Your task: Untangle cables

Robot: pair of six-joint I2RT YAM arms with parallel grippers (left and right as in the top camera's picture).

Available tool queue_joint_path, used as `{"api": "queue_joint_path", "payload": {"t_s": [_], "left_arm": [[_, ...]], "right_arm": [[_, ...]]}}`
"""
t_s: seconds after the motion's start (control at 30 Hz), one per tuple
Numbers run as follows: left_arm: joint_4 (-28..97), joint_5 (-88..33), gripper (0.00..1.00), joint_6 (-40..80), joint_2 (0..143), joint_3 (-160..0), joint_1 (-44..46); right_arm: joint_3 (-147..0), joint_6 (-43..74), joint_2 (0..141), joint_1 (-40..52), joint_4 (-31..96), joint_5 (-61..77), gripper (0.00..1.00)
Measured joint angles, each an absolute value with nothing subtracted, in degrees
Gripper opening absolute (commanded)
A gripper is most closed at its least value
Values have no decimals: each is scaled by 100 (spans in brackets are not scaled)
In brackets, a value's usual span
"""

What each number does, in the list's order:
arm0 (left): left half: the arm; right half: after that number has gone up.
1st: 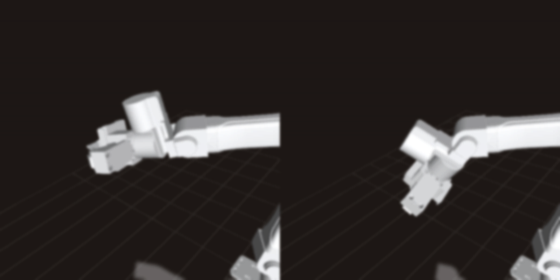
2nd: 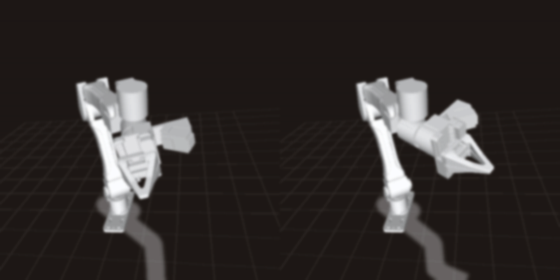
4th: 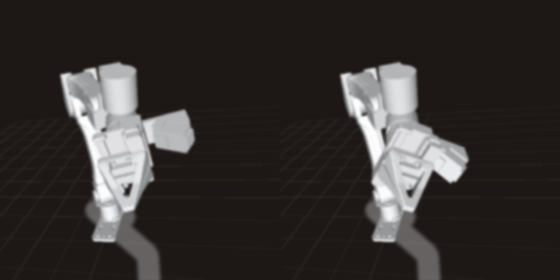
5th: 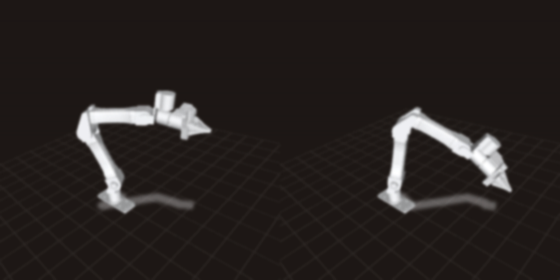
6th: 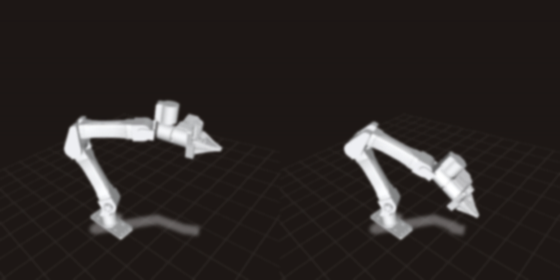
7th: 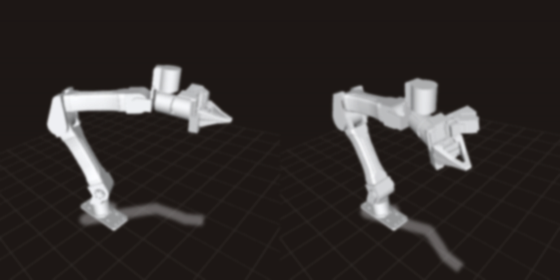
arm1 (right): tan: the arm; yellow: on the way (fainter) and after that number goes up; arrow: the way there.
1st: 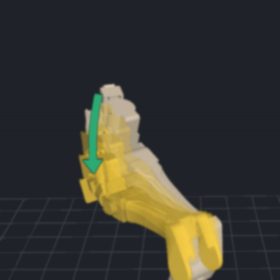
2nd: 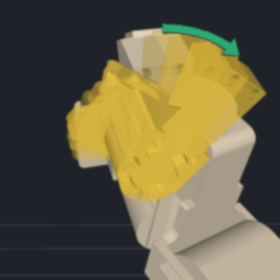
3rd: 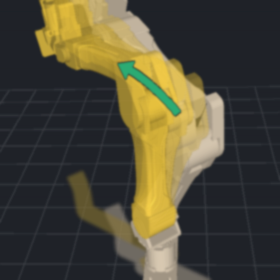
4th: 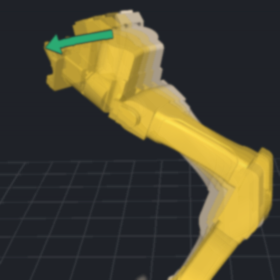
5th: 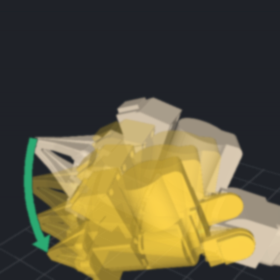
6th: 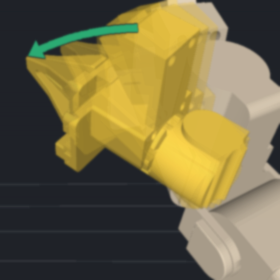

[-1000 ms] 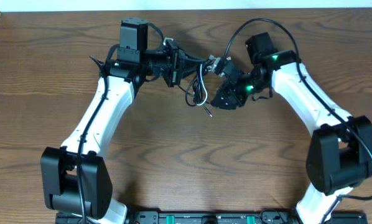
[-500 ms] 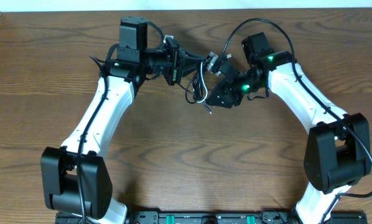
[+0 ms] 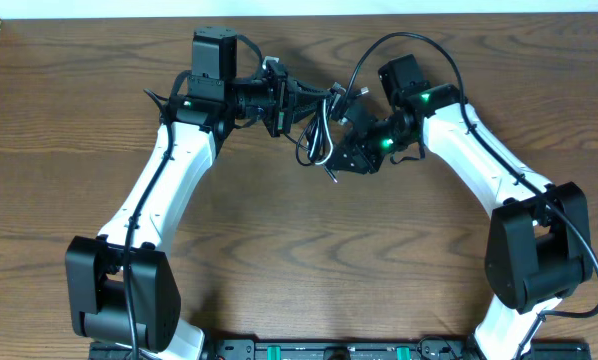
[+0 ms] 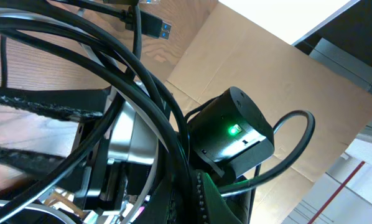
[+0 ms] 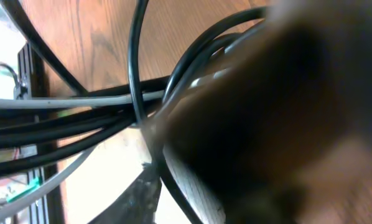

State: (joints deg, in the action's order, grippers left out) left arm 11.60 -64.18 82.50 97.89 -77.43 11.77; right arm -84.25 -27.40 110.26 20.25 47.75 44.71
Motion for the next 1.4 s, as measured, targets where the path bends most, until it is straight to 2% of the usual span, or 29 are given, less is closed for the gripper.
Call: {"api": "queue_joint_path", "payload": {"t_s": [0.07,0.13,0.43,0.8,1.1,1.4], "left_arm": [[1157,-6418,7,8250,9789,-7743,1177],[1160,-6418,8,8248,9789,-7743,1177],[1463,-6233,7,7566,9789,-7743,1177],[3498,-3885,7,6753,9793,-7738,1177],[3715,-3103,7,6274,9793,-7738,1177],[3712,-3006,7,5417,9793,-7738,1177]], "right_arm": [[-8425,-2646,11026,1973,4762,4442,6],[-8425,-2545,11026,1898,4759,4416,1],[-8425,-2056,10696,1564,4766,4344,1],[-8425,-1492,8232,1214,4703,4362,1],[-8427,-440,7032,106,4211,4244,1],[-8427,880,7017,-762,4366,3026,1]]}}
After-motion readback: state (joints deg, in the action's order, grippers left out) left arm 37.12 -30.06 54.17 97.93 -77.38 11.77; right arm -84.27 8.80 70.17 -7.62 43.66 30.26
